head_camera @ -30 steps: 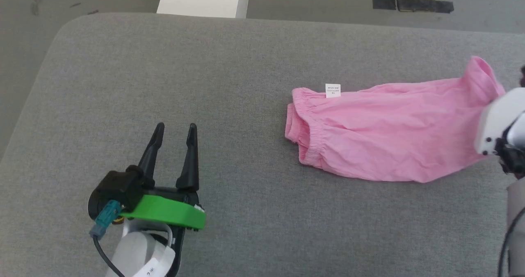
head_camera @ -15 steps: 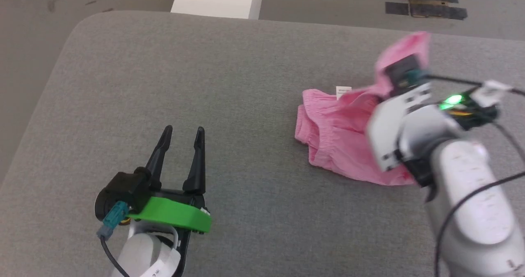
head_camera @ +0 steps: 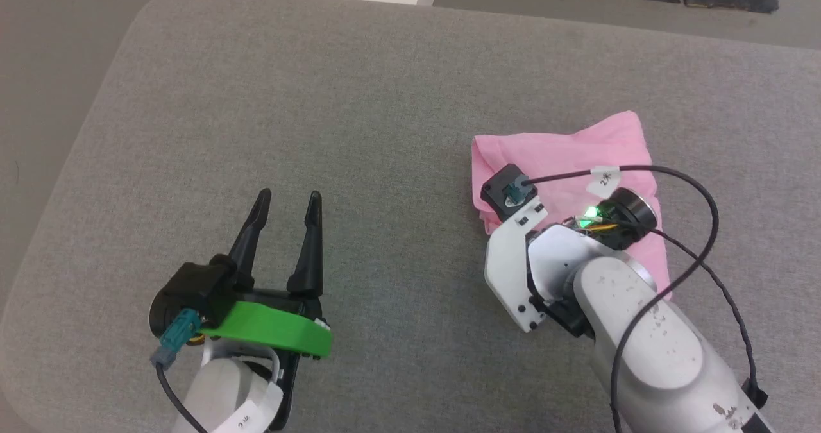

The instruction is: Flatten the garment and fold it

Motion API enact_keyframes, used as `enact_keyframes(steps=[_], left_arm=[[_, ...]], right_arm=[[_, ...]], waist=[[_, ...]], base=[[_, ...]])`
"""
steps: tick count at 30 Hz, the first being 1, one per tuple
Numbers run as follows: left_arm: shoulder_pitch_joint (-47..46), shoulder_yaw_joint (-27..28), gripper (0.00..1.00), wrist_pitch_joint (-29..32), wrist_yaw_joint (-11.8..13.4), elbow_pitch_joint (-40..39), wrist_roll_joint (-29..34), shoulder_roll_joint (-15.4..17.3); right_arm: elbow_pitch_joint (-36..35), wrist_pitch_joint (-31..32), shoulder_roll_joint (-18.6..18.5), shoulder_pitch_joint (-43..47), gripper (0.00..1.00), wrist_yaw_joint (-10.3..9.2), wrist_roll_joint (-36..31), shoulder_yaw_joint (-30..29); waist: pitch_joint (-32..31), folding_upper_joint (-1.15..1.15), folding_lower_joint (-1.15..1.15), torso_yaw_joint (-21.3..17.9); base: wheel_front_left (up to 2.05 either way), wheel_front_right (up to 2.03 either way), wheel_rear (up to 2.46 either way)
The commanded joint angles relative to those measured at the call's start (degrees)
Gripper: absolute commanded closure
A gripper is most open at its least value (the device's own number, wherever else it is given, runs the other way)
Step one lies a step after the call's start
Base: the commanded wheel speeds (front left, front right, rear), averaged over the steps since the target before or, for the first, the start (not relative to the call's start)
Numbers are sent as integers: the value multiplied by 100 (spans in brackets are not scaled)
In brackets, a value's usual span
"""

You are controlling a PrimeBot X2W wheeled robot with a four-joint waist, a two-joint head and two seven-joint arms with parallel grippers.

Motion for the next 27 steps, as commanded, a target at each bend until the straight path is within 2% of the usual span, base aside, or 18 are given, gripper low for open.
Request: enact_keyframes(steps=[1, 2, 3, 4, 5, 10, 15, 19, 24, 27], left_arm=[[-119, 11, 0, -22, -22, -9, -14, -14], [-130, 11, 0, -22, -22, -8, -19, -14], [-141, 12, 0, -22, -22, -7, -27, -14], [-147, 14, 0, -22, -22, -7, -32, -14], [-151, 18, 0, -22, -22, -7, -34, -14], [-96, 77, 0, -22, -22, 2, -14, -14], [11, 153, 0, -22, -22, 15, 13, -14], [83, 180, 0, -22, -22, 8, 35, -14], [143, 232, 0, -22, -22, 15, 51, -14], [169, 285, 0, -22, -22, 21, 69, -14]], right_arm=[[118, -84, 37, -131, 100, -8, 41, 8], [185, -126, 49, -168, 100, -8, 51, -1], [246, -217, 64, -211, 89, -8, 73, -18], [283, -292, 75, -242, 38, -8, 96, -17], [315, -368, 87, -270, 0, -8, 140, -24], [54, -884, 127, -284, 0, -8, 482, -191], [-700, -1379, 141, -39, 0, -8, 766, -508], [-1367, -1887, 136, 276, 0, -8, 733, -967], [-2092, -2915, 147, 901, 0, -8, 541, -1701], [-2215, -3618, 156, 1319, 0, -8, 457, -2153]], waist=[[51, 0, 0, 23], [63, 0, 0, 23], [72, 0, 0, 22], [76, 0, 0, 19], [74, 0, 0, 9], [-31, 0, 0, -89], [-233, 0, 0, -290], [-377, 0, 0, -463], [-556, 0, 0, -698], [-656, 0, 0, -838]], base=[[0, 0, 0], [0, 0, 0], [0, 0, 0], [0, 0, 0], [0, 0, 0], [0, 0, 0], [0, 0, 0], [0, 0, 0], [0, 0, 0], [0, 0, 0]])
